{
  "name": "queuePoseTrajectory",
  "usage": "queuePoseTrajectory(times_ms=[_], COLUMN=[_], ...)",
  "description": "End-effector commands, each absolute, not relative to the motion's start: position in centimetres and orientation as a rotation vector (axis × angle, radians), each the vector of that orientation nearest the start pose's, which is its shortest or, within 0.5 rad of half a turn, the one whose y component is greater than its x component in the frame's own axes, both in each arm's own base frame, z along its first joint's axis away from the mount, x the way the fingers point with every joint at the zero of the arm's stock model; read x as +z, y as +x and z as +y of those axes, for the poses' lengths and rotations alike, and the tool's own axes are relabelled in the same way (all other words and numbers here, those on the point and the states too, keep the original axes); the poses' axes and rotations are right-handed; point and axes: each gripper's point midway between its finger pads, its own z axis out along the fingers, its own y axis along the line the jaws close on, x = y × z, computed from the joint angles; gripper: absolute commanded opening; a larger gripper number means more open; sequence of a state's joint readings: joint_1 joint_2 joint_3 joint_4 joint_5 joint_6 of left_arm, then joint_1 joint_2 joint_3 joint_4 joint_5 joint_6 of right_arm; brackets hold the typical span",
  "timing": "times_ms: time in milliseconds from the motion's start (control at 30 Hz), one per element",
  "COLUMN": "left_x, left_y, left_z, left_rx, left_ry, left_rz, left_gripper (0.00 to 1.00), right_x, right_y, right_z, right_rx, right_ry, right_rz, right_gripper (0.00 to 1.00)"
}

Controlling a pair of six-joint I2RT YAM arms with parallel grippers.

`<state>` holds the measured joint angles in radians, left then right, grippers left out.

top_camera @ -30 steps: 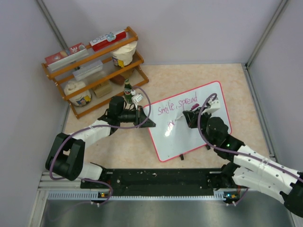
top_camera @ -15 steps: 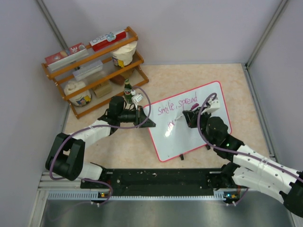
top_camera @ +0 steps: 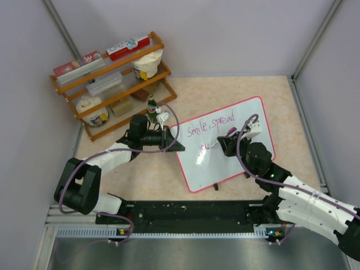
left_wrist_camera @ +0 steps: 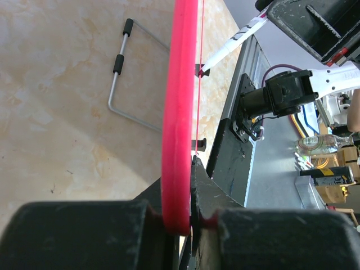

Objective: Write a sentence on the whiteboard

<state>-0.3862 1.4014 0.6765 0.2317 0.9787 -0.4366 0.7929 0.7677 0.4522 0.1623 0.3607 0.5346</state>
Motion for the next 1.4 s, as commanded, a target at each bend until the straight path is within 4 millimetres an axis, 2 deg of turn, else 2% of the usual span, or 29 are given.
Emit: queuePoseTrajectory(times_ms=[0, 433, 633, 700, 1033, 1200, 1367], left_x=[7.8, 8.0, 7.9, 8.0, 8.0, 8.0, 8.1], left_y=[22.2, 22.2, 22.2, 22.2, 22.2, 22.3, 22.3], left_z=[-25.2, -25.2, -25.2, -25.2, -25.1, -25.1, -25.1], left_rx=[-1.273, -1.270, -1.271, -1.271, -1.267, -1.265, -1.259], left_ry=[0.753, 0.754, 0.753, 0.752, 0.751, 0.751, 0.751], left_rz=[2.200, 2.194, 2.197, 2.195, 2.194, 2.193, 2.190], left_gripper=[0.00, 0.00, 0.00, 0.00, 0.00, 0.00, 0.00], right_x=[18.3, 16.6, 16.6, 17.2, 23.3, 24.1, 23.7], right_y=[25.0, 24.1, 23.8, 23.7, 22.4, 22.0, 22.0], right_z=[19.0, 19.2, 19.5, 19.6, 19.2, 18.7, 18.7], right_rx=[0.630, 0.665, 0.706, 0.722, 0.866, 0.872, 0.870], right_ry=[0.040, 0.029, 0.027, 0.032, 0.057, 0.067, 0.077], right_rz=[1.818, 1.851, 1.841, 1.829, 1.664, 1.647, 1.659], right_gripper=[0.00, 0.00, 0.00, 0.00, 0.00, 0.00, 0.00])
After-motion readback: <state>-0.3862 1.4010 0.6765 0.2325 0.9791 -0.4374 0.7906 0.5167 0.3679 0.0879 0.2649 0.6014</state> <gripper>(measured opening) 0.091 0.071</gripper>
